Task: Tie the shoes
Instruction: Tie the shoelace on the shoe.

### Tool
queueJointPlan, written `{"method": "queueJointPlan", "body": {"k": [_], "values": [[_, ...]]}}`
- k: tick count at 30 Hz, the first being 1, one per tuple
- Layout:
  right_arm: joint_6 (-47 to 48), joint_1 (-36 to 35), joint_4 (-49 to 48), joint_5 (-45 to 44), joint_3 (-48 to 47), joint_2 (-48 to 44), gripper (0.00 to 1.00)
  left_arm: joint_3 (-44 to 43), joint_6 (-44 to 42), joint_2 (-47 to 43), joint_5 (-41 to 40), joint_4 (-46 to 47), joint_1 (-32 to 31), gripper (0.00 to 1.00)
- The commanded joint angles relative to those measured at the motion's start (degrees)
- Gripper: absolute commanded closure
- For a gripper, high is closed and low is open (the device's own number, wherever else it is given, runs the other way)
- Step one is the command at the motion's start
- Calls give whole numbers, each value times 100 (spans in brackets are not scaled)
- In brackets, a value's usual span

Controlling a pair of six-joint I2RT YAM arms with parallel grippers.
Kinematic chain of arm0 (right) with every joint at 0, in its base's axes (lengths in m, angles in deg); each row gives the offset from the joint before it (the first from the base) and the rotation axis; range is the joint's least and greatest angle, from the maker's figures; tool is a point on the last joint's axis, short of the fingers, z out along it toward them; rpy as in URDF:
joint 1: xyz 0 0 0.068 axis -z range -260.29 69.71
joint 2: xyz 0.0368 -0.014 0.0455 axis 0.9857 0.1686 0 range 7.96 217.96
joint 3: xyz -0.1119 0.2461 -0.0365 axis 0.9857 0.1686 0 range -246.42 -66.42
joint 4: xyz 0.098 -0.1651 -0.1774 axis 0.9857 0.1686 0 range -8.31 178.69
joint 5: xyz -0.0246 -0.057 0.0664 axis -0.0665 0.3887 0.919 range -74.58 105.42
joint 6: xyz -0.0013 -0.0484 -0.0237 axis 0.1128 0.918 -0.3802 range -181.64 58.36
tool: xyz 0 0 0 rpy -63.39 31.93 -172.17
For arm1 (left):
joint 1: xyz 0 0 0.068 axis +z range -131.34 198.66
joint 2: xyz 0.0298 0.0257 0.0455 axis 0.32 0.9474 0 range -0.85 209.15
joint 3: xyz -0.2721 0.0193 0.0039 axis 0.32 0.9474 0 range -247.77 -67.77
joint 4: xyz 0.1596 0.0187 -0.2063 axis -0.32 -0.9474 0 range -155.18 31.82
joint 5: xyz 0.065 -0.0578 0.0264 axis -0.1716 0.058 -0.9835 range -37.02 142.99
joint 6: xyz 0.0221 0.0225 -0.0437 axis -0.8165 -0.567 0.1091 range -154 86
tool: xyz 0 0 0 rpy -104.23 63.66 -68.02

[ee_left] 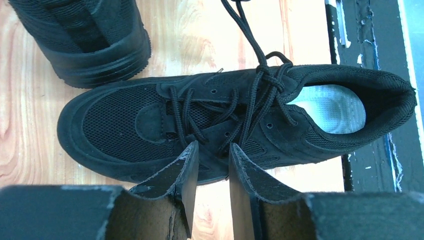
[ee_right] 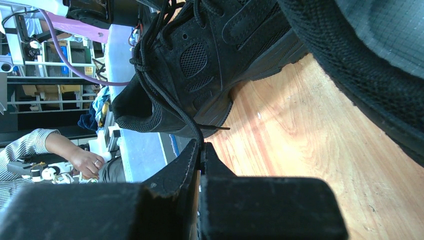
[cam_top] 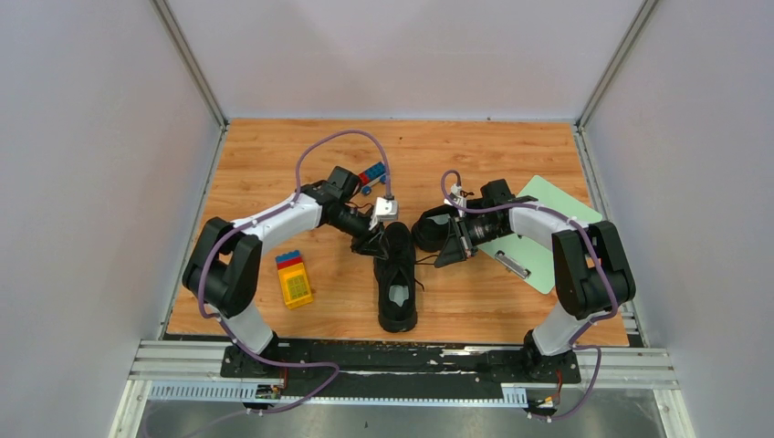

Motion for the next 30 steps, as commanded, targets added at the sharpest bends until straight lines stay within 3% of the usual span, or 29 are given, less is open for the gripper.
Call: {"method": "queueJointPlan", "body": {"k": [1,11,16,27,30], "values": [[146,-25,-8,173,-195,-55,100,-194,-307,30,72,-160,-56,64],[148,-26,-19,183,-215,-29,100,-244,-591,100,134,-552,-326,66],[146,-30,-20,136,-212,-44,100,-363,-514,158,-51,-757,-361,99],[202,107,-2,-637,-43,-614,100,-101,952,-1018,-2451,-364,-30,100],[238,108,-2,-842,11,-581,100,130,1237,-1163,-2646,-372,175,100]]}}
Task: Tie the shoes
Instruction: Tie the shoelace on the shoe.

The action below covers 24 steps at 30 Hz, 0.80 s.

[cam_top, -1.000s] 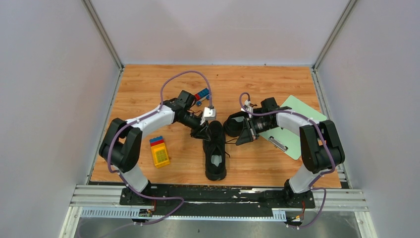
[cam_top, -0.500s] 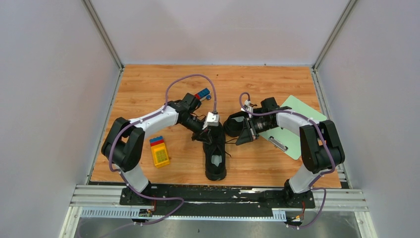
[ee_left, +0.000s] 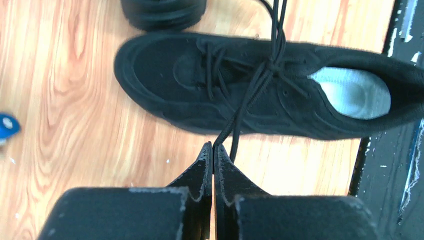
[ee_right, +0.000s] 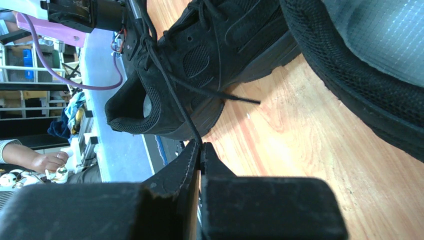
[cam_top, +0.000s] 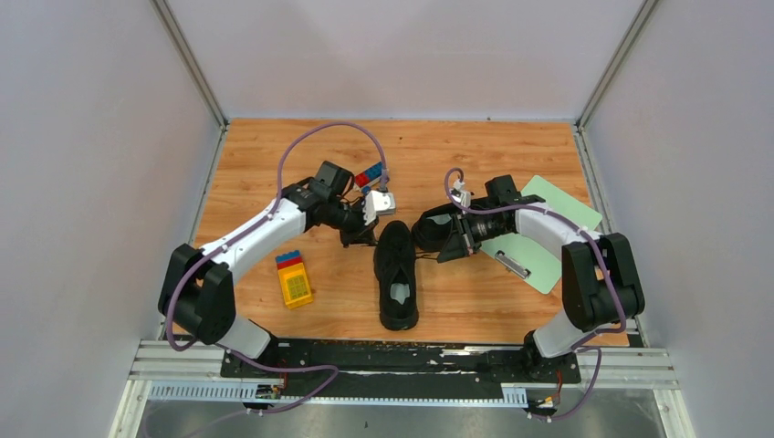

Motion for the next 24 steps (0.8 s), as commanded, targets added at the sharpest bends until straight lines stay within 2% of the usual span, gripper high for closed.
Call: {"method": "queueJointPlan", "body": {"k": [1,10,21,24], "values": [[214,60,-16,-546,35,-87,100,388,653,-274,-1006,13,345,100],[234,60,-40,-850,145,-50,100,1329,417,-699,-1778,-90,376,100],[124,89,-161,-926,296,43,100,1358,584,-769,-2275,-89,514,100],[108,89,-166,-650,264,-12,100,1243,666,-654,-2062,-256,599,100]]}}
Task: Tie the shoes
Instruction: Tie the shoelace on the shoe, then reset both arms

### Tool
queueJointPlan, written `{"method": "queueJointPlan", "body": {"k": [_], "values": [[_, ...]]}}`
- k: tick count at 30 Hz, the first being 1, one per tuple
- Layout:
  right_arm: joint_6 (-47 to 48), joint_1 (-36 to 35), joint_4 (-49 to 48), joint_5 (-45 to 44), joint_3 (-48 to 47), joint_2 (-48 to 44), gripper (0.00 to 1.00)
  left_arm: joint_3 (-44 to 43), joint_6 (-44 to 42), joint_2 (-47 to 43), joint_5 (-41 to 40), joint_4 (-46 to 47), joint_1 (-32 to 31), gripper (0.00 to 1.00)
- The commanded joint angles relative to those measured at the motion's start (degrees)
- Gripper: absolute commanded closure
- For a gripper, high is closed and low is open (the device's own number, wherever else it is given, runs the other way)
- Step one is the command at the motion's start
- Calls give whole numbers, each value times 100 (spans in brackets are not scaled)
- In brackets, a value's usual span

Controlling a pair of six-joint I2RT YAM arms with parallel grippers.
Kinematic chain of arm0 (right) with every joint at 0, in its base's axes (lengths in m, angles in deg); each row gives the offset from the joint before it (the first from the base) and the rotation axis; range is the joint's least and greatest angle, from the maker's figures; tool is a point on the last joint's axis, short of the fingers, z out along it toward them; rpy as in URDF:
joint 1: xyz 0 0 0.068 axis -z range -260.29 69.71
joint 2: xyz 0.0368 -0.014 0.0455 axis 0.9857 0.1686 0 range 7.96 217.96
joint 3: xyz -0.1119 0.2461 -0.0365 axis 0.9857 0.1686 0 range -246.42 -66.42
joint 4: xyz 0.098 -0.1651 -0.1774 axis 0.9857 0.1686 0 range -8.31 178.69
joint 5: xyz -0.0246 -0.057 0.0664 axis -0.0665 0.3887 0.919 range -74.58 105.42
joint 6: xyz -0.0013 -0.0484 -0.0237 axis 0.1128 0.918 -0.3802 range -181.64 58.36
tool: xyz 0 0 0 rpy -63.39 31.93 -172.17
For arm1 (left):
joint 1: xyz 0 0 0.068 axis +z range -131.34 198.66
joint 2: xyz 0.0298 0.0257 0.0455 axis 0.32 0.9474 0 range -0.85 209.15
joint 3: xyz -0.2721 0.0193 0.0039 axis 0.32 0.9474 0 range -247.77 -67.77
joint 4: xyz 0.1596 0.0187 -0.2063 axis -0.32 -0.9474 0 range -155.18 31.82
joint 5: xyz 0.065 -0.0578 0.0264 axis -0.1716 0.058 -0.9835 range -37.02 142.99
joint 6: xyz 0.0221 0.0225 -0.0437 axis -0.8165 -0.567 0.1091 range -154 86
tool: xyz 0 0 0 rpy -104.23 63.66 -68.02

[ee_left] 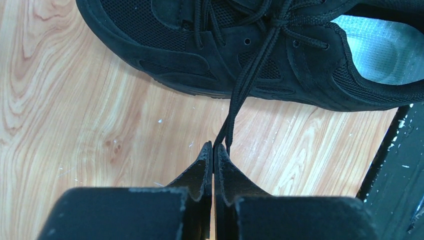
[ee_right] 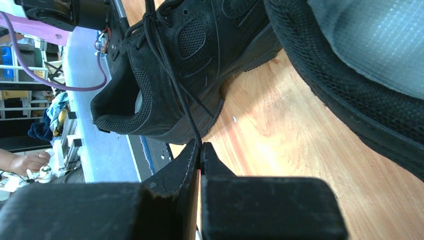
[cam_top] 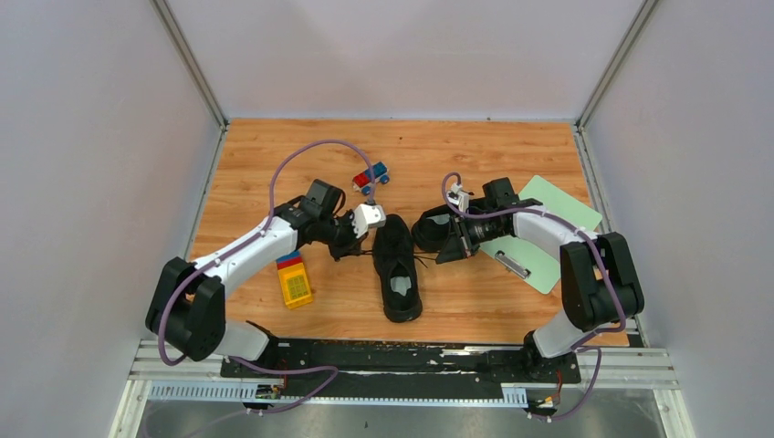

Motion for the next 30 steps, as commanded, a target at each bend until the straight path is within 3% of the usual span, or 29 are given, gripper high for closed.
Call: {"method": "queueJointPlan", "body": {"k": [1,2,4,6,7,9,10,11,14,19,22,25,30], "values": [[113,171,245,-176,54,-43,100,-71,56,75,-722,-900,445,100],[175,167,238,35,41,-95,100,-117,-16,48,-504,-1016,457,100],[148,134,218,151,-30,-247,87,-229,-112,-108,179,-1061,452,82],[114,123,243,89,-235,-409,66,-356,-22,-278,615,-1005,456,51],[110,131,303,-8,-356,-491,51,-499,-14,-317,841,-1053,458,13],[178,132,492,-308,-642,-677,29,-796,8,-419,959,-1164,459,2],[193,130,598,-512,-769,-785,4,-1002,117,-432,826,-1222,460,1],[209,131,703,-781,-914,-896,1,-1106,212,-457,696,-1240,460,0],[324,179,954,-1502,-1285,-1350,0,-1542,783,-562,-29,-1346,598,0],[23,595,1072,-2792,-1844,-1996,0,-2629,1296,-1112,-535,-1763,910,0],[-199,783,1074,-3113,-2132,-2334,0,-2944,1757,-1399,-1255,-1927,925,0],[-389,885,1132,-3128,-2331,-2581,0,-2864,1720,-1797,-1186,-2283,926,0],[-467,988,1173,-3077,-2240,-2821,0,-2029,2129,-2576,-901,-2413,1065,0]]}}
